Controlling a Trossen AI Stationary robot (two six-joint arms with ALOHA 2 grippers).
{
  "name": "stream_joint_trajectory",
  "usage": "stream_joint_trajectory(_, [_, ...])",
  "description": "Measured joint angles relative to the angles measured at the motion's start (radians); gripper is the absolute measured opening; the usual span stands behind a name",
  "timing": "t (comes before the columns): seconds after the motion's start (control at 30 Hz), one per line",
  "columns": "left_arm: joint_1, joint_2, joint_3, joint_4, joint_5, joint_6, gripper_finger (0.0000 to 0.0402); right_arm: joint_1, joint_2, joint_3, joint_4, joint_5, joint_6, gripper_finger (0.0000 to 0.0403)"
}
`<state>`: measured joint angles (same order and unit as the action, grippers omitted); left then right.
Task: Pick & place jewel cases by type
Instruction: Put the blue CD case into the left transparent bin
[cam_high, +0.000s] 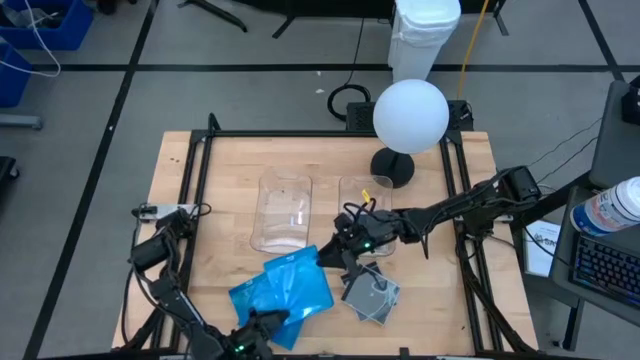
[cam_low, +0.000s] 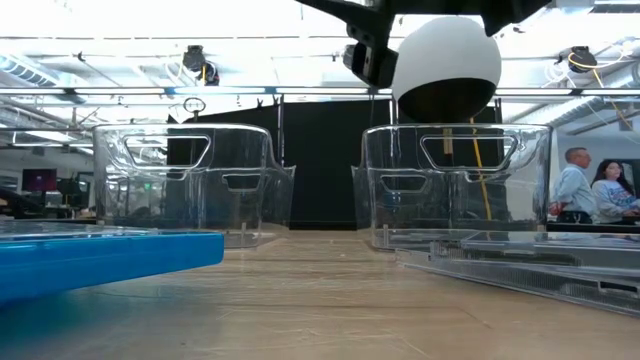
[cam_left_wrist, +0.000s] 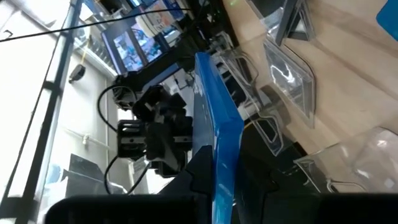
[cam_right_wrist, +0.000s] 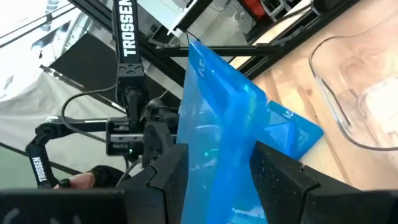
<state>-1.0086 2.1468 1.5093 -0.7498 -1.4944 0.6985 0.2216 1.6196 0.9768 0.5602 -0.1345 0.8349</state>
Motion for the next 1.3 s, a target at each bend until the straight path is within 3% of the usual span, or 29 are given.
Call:
stream_joint_trajectory(0.53, [0.046,0.000,0.000,0.096,0.020,0.052,0.0039,-0.031,0.000,0.000,0.011,-0.054,-0.129,0.0152])
stream_joint_trajectory(0.67, [0.056,0.000,0.000,0.105,0.021,0.056,0.0039,-0.032,0.000,0.000,0.011,-0.073,-0.181,0.0120])
stream_joint_trajectory(0.87, [0.064,0.000,0.000,0.104,0.036,0.060,0.0039,-0.031,0.000,0.001,-0.014,-0.074,-0.218,0.0032])
stream_joint_trajectory(0.93, [0.066,0.000,0.000,0.112,0.040,0.060,0.0040,-0.031,0.000,0.001,-0.015,-0.075,-0.230,0.0027])
stream_joint_trajectory(1.13, [0.058,0.000,0.000,0.128,0.044,0.015,0.0116,-0.028,0.000,0.003,-0.006,-0.068,-0.261,0.0032])
stream_joint_trajectory(1.3, [0.016,0.000,0.000,0.124,-0.071,-0.085,0.0175,-0.029,0.000,0.004,-0.002,-0.071,-0.280,0.0028])
